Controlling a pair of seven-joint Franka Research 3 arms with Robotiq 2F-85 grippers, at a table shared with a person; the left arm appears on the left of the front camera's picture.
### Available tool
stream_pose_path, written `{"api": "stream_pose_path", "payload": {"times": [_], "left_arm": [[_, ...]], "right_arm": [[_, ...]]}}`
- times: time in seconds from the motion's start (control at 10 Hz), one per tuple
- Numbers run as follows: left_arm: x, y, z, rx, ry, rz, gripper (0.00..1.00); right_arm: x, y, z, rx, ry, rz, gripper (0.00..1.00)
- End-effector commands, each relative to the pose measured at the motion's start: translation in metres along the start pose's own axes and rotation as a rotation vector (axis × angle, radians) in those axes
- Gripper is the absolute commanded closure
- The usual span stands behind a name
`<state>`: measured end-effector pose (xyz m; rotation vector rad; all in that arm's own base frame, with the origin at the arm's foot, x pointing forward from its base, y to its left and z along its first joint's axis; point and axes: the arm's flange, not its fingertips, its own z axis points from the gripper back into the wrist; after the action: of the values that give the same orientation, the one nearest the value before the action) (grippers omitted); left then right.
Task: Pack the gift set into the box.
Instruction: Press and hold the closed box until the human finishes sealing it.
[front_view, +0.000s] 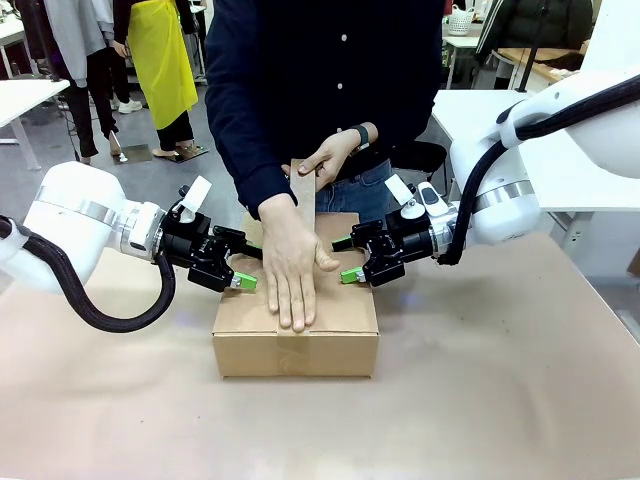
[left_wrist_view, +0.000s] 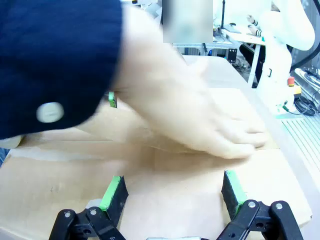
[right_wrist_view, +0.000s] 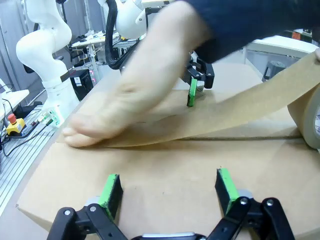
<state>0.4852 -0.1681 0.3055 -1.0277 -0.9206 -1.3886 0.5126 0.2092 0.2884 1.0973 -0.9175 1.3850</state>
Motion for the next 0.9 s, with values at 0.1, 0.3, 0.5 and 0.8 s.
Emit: {"api": "stream_pose_path", "payload": {"times": [0.1, 0.3, 0.5, 0.8], "left_arm": [[-0.0017, -0.0025, 0.0011, 0.004, 0.007, 0.002, 0.0], [-0.0017, -0.0025, 0.0011, 0.004, 0.007, 0.002, 0.0], [-0.0017, -0.0025, 0.0011, 0.004, 0.007, 0.002, 0.0], [-0.0017, -0.0025, 0.0011, 0.004, 0.007, 0.002, 0.0]], "right_arm": [[-0.0018, 0.0018, -0.0004, -0.003, 0.007, -0.008, 0.0], [-0.0018, 0.0018, -0.0004, -0.003, 0.007, -0.008, 0.0], [-0.0018, 0.0018, -0.0004, -0.003, 0.007, -0.008, 0.0], [-0.0018, 0.0018, -0.0004, -0.003, 0.007, -0.008, 0.0]]}}
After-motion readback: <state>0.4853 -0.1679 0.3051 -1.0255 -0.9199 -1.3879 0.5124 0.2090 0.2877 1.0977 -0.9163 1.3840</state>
